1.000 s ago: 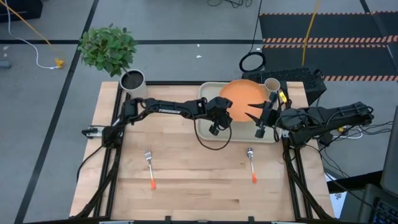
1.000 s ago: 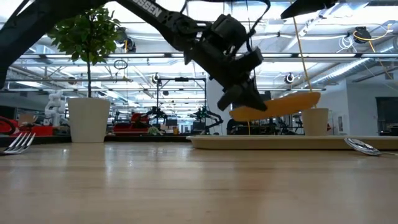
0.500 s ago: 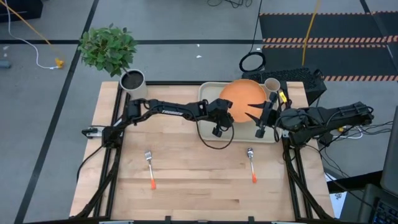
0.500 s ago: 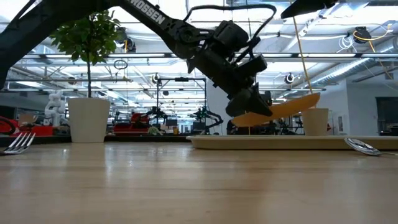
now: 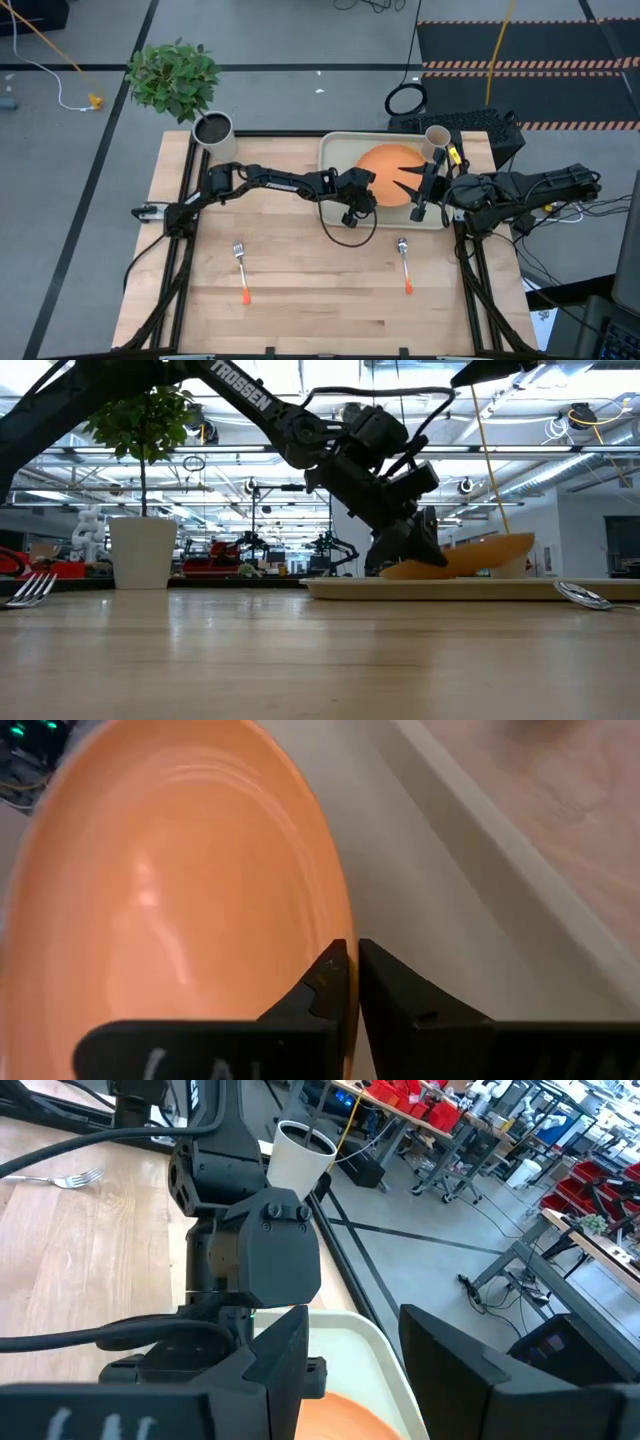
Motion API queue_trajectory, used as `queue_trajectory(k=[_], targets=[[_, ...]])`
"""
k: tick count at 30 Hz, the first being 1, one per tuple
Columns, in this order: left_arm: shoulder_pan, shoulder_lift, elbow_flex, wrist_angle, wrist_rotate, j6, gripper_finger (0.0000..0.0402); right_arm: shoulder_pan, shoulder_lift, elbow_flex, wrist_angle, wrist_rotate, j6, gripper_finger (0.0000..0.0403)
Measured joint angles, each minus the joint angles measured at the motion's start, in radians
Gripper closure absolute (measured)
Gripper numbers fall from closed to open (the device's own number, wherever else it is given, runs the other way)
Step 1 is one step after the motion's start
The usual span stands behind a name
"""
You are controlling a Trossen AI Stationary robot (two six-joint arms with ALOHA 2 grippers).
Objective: Pick and place plate/cup/fork/spoon on tray
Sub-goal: Put the orange plate on the gray tray
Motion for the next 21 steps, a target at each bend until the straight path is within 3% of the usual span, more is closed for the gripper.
queue_trajectory(k=[12,21], targets=[[0.000,0.026,0.000,0.067,0.001,-0.015,0.0372,0.000,0.000,0.000,-0.001,0.000,-0.001,0.0250],[-0.004,0.032,0.000,0.158,0.001,-0.099,0.0339,0.000,0.000,0.000,-0.001,-0.001,0.001,0.0250]])
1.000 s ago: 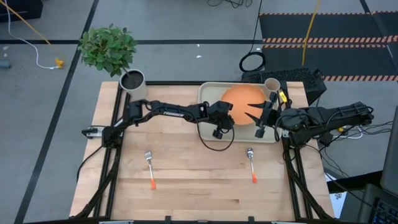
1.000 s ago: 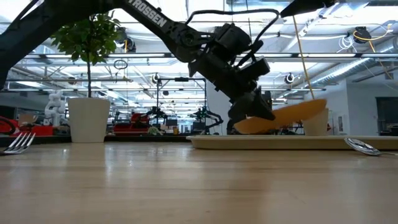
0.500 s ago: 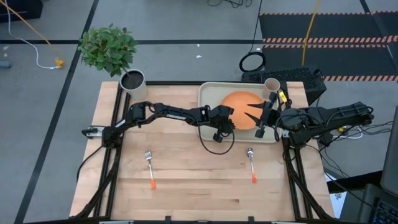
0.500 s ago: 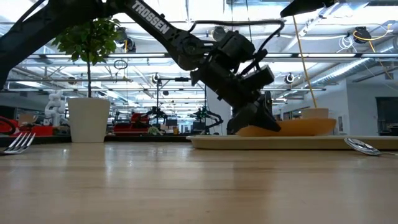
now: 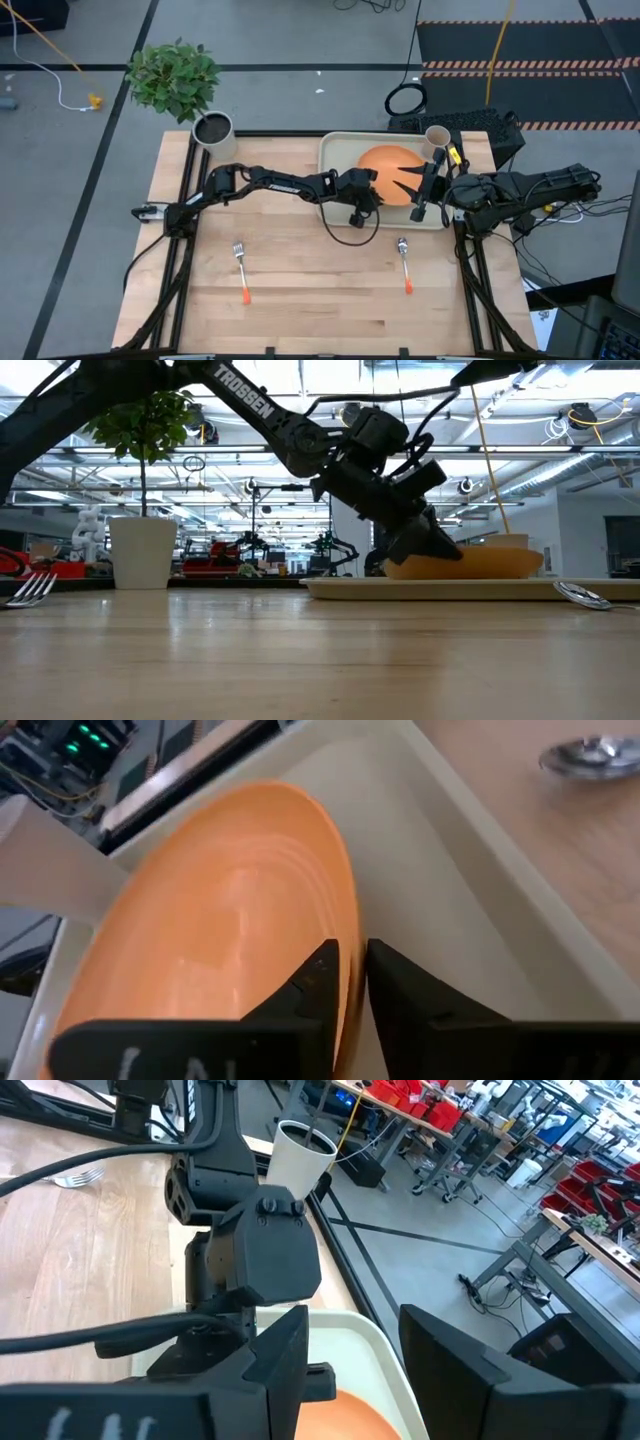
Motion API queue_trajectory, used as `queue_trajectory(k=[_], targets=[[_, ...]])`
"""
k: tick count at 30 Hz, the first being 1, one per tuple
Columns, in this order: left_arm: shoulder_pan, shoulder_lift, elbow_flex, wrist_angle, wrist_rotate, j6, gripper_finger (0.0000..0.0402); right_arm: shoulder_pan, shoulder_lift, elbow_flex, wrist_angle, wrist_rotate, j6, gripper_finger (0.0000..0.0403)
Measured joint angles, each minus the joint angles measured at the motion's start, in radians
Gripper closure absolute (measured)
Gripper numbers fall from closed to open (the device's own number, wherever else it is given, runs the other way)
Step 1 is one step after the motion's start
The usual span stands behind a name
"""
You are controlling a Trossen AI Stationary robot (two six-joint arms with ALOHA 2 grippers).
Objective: Pick and place plate/cup/fork/spoon on tray
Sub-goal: Put the orange plate on the gray tray
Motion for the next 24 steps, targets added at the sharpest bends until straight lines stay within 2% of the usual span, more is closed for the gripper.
queue_trajectory(k=[3,7,11,16,20,24], targets=[[-0.002,0.000,0.000,0.004,0.000,-0.025,0.0322,0.000,0.000,0.000,0.000,0.000,0.003,0.0250],[-0.007,-0.008,0.000,0.057,0.001,-0.138,0.0306,0.000,0.000,0.000,-0.001,0.000,0.004,0.0250],[-0.009,-0.053,0.000,0.044,0.000,-0.245,0.0301,0.000,0.000,0.000,-0.012,0.000,0.009,0.0250],[0.004,-0.125,0.000,-0.104,-0.029,-0.318,0.0300,0.000,0.000,-0.001,-0.038,0.000,0.020,0.0250],[0.037,-0.183,0.000,-0.255,-0.122,-0.354,0.0300,0.000,0.000,-0.001,-0.057,0.000,0.035,0.0250],[0.084,-0.190,0.000,-0.379,-0.199,-0.350,0.0300,0.000,0.000,-0.001,-0.073,0.000,0.046,0.0250]])
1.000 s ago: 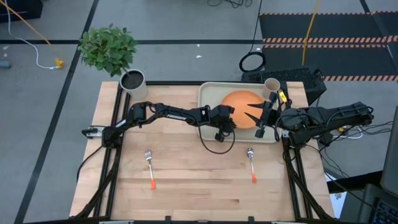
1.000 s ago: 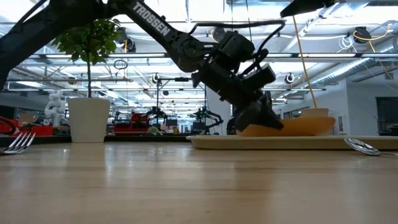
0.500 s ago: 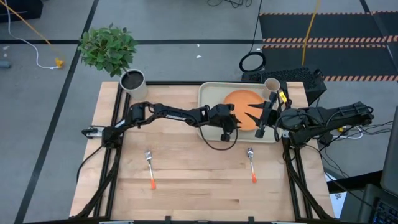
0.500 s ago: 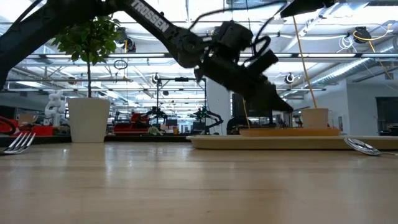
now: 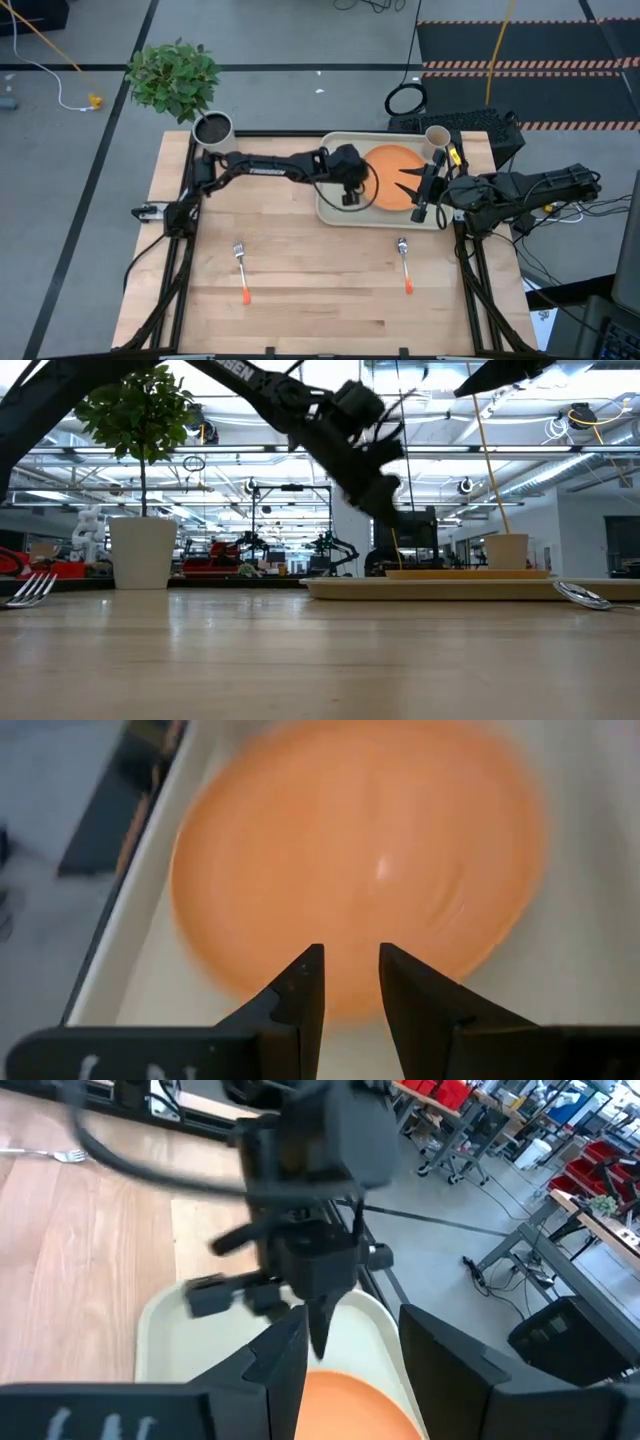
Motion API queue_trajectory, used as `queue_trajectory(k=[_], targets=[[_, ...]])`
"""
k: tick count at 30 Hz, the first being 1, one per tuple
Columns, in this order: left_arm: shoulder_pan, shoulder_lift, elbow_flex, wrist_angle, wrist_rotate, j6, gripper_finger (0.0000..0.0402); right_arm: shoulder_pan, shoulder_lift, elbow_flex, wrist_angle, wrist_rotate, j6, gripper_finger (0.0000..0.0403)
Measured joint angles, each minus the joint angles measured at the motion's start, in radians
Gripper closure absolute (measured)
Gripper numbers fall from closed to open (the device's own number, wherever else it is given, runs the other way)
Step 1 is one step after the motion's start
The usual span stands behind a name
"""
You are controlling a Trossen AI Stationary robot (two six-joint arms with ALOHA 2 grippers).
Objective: Pick and place plate/cup/fork/spoon on tray
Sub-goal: Put the orange plate on the gray tray
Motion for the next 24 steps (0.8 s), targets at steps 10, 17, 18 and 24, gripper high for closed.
queue_trajectory(k=[10,17,18,24], targets=[[0.078,0.035,-0.009,-0.063,-0.004,-0.029,0.0300,0.000,0.000,0.000,-0.026,0.000,0.030,0.0250],[0.057,0.057,-0.007,0.010,-0.016,-0.039,0.0334,0.000,0.000,0.000,-0.019,0.000,0.034,0.0250],[0.055,0.058,-0.007,0.004,-0.014,-0.052,0.0344,0.000,0.000,0.000,-0.017,0.000,0.034,0.0250],[0.050,0.063,-0.008,-0.019,-0.014,-0.139,0.0396,0.000,0.000,0.000,-0.017,0.000,0.033,0.0250]])
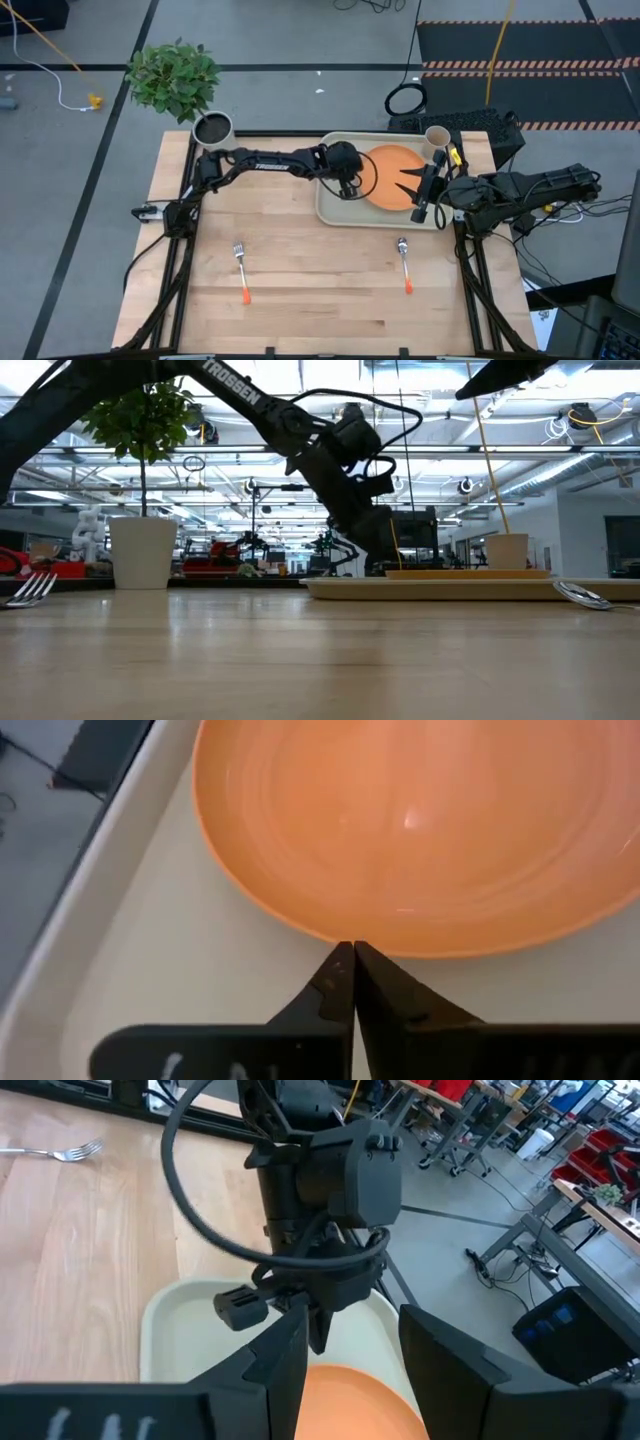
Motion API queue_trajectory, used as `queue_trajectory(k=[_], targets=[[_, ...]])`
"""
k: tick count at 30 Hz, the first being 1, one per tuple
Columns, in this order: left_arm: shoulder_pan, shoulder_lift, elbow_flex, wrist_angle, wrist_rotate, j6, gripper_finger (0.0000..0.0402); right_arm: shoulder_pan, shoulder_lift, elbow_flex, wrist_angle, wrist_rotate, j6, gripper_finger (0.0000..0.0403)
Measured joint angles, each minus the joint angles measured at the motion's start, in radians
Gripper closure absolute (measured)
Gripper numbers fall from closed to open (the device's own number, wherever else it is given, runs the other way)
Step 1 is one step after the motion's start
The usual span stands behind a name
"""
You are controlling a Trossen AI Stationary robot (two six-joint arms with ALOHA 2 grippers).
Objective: Pick and place plate/cup/fork/spoon on tray
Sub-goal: Put the orange plate on the gray tray
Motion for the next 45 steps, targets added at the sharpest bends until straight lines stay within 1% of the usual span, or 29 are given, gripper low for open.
queue_trajectory(k=[2,6,10,14,21,27,33,41,45], targets=[[-0.004,0.000,0.000,-0.001,0.000,-0.061,0.0392,0.000,0.000,0.000,0.005,0.000,-0.002,0.0250],[-0.016,0.000,0.000,-0.002,0.001,-0.118,0.0389,0.000,0.000,0.000,0.036,0.000,-0.026,0.0250],[-0.041,0.000,0.000,-0.021,0.009,-0.152,0.0398,0.000,0.000,0.000,0.047,0.000,-0.045,0.0250],[-0.056,0.000,0.000,-0.056,-0.012,-0.190,0.0397,0.000,0.000,0.000,0.072,0.000,-0.070,0.0250],[-0.054,0.023,0.000,-0.039,-0.021,-0.202,0.0398,0.000,0.000,0.000,0.098,-0.003,-0.103,0.0250],[-0.054,0.055,0.002,0.025,-0.003,-0.201,0.0398,0.000,0.000,0.000,0.104,-0.003,-0.108,0.0250],[-0.054,0.056,0.001,0.033,0.023,-0.189,0.0397,0.000,0.000,0.000,0.101,-0.004,-0.109,0.0250],[-0.066,0.004,0.000,0.019,0.020,-0.149,0.0397,0.000,0.000,0.000,0.095,-0.004,-0.107,0.0250],[-0.066,-0.038,0.001,-0.051,-0.036,-0.147,0.0397,0.000,0.000,0.000,0.088,-0.004,-0.103,0.0250]])
